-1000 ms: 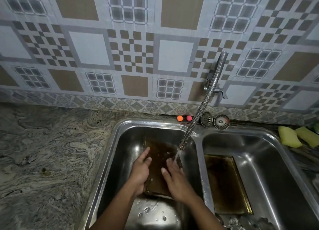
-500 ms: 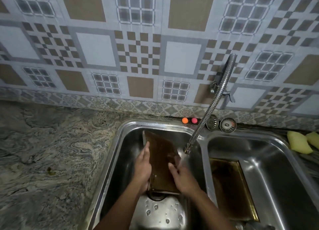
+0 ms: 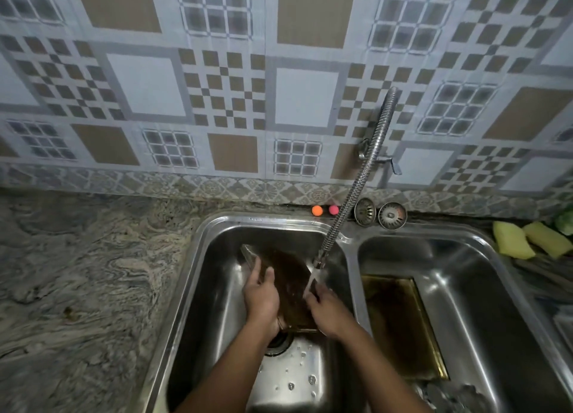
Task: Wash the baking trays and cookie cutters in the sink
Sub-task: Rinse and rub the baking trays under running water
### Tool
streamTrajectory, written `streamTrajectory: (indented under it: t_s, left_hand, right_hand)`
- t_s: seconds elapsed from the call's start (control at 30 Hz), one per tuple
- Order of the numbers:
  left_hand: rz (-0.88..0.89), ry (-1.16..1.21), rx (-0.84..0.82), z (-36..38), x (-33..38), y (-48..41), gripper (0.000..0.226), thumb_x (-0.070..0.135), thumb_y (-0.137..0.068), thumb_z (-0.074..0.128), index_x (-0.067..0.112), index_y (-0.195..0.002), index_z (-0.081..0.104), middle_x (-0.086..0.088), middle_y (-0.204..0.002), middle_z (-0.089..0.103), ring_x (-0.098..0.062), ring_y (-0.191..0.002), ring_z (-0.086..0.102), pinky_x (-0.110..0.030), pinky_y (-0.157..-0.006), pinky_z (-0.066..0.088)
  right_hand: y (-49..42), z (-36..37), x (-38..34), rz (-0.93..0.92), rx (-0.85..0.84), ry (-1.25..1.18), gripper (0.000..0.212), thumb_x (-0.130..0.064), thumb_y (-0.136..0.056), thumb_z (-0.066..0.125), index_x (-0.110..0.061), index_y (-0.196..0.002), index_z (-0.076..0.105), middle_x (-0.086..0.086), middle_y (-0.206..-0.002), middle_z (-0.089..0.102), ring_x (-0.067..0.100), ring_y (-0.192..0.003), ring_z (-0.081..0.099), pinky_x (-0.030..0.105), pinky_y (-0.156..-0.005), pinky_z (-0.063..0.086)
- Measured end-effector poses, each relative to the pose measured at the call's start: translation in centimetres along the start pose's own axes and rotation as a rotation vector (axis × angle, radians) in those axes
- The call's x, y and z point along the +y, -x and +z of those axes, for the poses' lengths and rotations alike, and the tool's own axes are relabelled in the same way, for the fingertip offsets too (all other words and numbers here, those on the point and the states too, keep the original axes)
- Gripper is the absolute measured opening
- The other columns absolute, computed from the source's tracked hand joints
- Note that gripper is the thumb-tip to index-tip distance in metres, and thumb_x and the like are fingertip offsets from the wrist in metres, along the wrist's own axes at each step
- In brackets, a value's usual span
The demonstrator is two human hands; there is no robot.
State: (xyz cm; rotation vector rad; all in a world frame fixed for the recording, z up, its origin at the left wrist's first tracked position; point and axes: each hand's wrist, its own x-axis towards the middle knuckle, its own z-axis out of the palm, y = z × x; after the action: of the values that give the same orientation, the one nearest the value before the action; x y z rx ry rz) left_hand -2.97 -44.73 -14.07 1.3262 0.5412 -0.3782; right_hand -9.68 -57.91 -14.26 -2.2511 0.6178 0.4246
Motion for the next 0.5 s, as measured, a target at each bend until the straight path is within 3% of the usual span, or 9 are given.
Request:
streamTrajectory:
  t_s: [0.07,0.13,0.17,0.23,0.33,0.37,0.43,0.5]
  left_hand:
    - [-0.045,0.076,0.014,0.2,1.9,1.9,0.041,0.016,-0.1,0.053,0.04,-0.133,0.058,-0.005,-0.13,0.063,-0.024,-0.109,0.064,-0.039,-0.088,0.056]
    - [-0.094,0.179,0.047,0.2,2.7,1.9,0.046,0.006,-0.102,0.045,0.032,-0.14,0.053,-0.01,-0.122,0.066,-0.025,-0.094,0.067,-0.035,-0.072,0.055]
    - [-0.135,0.224,0.08,0.1,2.7,1.2,0.047,0.004,-0.103,0.043,0.033,-0.139,0.052,-0.013,-0.119,0.066,-0.026,-0.088,0.067,-0.036,-0.067,0.055]
    - [-0.206,0.268,0.139,0.0,3.0,0.7,0.047,0.002,-0.102,0.039,0.027,-0.141,0.05,-0.02,-0.12,0.064,-0.031,-0.081,0.066,-0.04,-0.06,0.056]
    - [-0.317,0.286,0.2,0.1,2.7,0.6,0.043,0.003,-0.097,0.043,0.015,-0.137,0.054,-0.024,-0.118,0.065,-0.041,-0.089,0.067,-0.064,-0.06,0.055]
    - [-0.362,0.275,0.233,0.2,2.4,0.6,0.038,0.002,-0.096,0.045,0.009,-0.131,0.057,-0.024,-0.115,0.066,-0.041,-0.089,0.068,-0.064,-0.059,0.055]
    - [-0.383,0.254,0.267,0.5,2.5,0.9,0.029,0.002,-0.097,0.044,0.0,-0.122,0.059,-0.021,-0.11,0.066,-0.036,-0.079,0.066,-0.045,-0.051,0.057]
    - [-0.363,0.283,0.177,0.6,1.8,0.3,0.032,0.007,-0.1,0.041,-0.003,-0.127,0.055,-0.015,-0.103,0.064,-0.028,-0.073,0.063,-0.034,-0.047,0.055]
  right_hand:
    - [0.0,0.9,-1.6,-0.123,0.019,-0.02,0.056,-0.054,-0.095,0.034,-0.029,-0.144,0.042,-0.002,-0.15,0.045,0.021,-0.138,0.04,0.041,-0.114,0.034]
    - [2.2,1.3,-3.0,-0.381,0.048,0.004,0.052,-0.05,-0.098,0.03,-0.034,-0.146,0.042,-0.015,-0.152,0.041,0.006,-0.142,0.032,0.033,-0.118,0.026]
    - [3.4,1.2,-3.1,-0.513,0.128,0.057,0.048,-0.047,-0.101,0.029,-0.034,-0.143,0.047,-0.017,-0.147,0.046,0.001,-0.139,0.035,0.028,-0.117,0.026]
    - [4.0,0.2,-2.0,-0.675,0.359,0.156,0.049,-0.047,-0.104,0.025,-0.028,-0.128,0.063,-0.013,-0.129,0.064,0.004,-0.123,0.055,0.028,-0.107,0.04]
    - [2.5,-1.1,-0.8,-0.538,0.607,0.113,0.054,-0.045,-0.104,0.025,-0.022,-0.094,0.072,-0.005,-0.092,0.072,0.012,-0.089,0.064,0.039,-0.088,0.052]
    - [2.3,-1.1,-1.5,-0.498,0.65,0.101,0.048,-0.04,-0.102,0.03,-0.022,-0.085,0.07,-0.006,-0.083,0.07,0.012,-0.081,0.061,0.04,-0.085,0.051]
    - [2.5,-1.0,-4.4,-0.561,0.678,0.177,0.037,-0.032,-0.097,0.037,-0.024,-0.08,0.068,-0.008,-0.078,0.068,0.011,-0.077,0.058,0.038,-0.084,0.048]
    - [2.6,-1.0,-6.0,-0.758,0.554,0.293,0.037,-0.034,-0.1,0.035,-0.025,-0.087,0.068,-0.009,-0.088,0.069,0.012,-0.083,0.06,0.036,-0.083,0.044]
